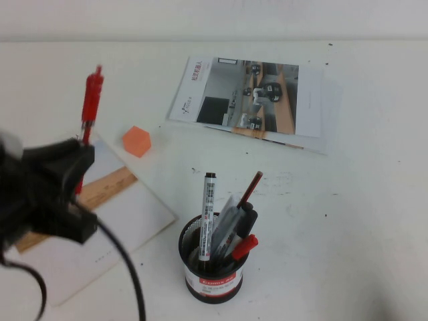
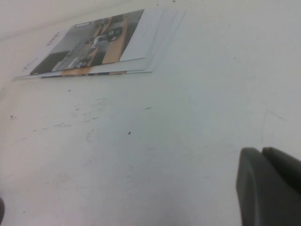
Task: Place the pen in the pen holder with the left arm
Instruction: Place the pen onto the pen holder
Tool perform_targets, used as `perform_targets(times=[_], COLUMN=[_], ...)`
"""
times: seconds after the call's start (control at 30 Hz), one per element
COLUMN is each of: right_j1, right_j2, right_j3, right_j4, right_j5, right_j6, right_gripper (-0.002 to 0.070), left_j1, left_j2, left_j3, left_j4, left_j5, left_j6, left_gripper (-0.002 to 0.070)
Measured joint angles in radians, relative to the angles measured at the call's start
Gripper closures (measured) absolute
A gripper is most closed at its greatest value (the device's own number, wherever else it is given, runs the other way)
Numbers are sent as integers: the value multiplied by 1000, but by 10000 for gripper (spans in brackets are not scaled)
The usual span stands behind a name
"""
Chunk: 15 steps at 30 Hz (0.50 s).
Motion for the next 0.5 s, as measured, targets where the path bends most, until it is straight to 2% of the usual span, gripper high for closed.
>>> perform_targets(times=[0.13,0.33,0.5], right_j1=[0,0,0], right_j2=[0,0,0], right_j3=[0,0,0], right_j4=[0,0,0], right_j5=[0,0,0], right_j6=[0,0,0], right_gripper=[698,698,698], left_j1=[-94,-301,-455], left_j2=[-43,-28,59], left_j3=[142,254,297], left_j4=[-13,-23,-23], left_j5=[-192,-387,-626], left_j6=[-26,-56,-65], left_gripper=[609,609,609])
